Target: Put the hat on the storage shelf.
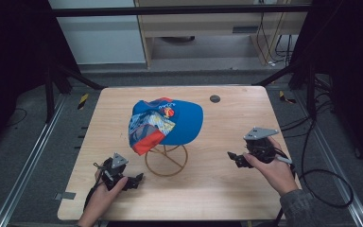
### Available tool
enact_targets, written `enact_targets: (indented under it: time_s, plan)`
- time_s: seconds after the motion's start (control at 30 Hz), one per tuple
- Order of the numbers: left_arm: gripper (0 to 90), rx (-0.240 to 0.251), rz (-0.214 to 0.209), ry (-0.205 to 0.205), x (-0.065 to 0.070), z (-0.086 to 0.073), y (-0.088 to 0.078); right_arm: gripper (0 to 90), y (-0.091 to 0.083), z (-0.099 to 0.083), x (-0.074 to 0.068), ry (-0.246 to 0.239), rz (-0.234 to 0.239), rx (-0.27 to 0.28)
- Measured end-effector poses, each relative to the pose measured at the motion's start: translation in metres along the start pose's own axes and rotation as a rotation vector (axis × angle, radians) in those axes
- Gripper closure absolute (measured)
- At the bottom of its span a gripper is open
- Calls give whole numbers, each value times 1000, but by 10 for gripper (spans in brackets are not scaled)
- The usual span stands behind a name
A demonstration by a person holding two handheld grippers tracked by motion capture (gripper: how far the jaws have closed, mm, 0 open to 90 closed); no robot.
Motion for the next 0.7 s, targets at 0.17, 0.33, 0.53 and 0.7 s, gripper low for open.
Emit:
enact_targets:
  time_s: [0.17, 0.33, 0.53, 0.7]
  plan:
    - [0, 0, 0, 0, 0, 0, 0, 138, 8, -15, 1, 20, 5, -8]
    - [0, 0, 0, 0, 0, 0, 0, 138, 13, -24, 1, 24, 4, -17]
    - [0, 0, 0, 0, 0, 0, 0, 137, 24, -38, -1, 58, 19, -24]
    - [0, 0, 1, -1, 0, 0, 0, 135, 32, -47, -5, 75, 29, -36]
Point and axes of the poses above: each handheld gripper's, and its own axes: y roughly forward along the jaws, z roughly out of its top, x roughly to its right, the point moved 10 cm from there along y, roughly forward along the jaws, and after that the axes turned 9 degrees about -x, right-handed, at the moved point
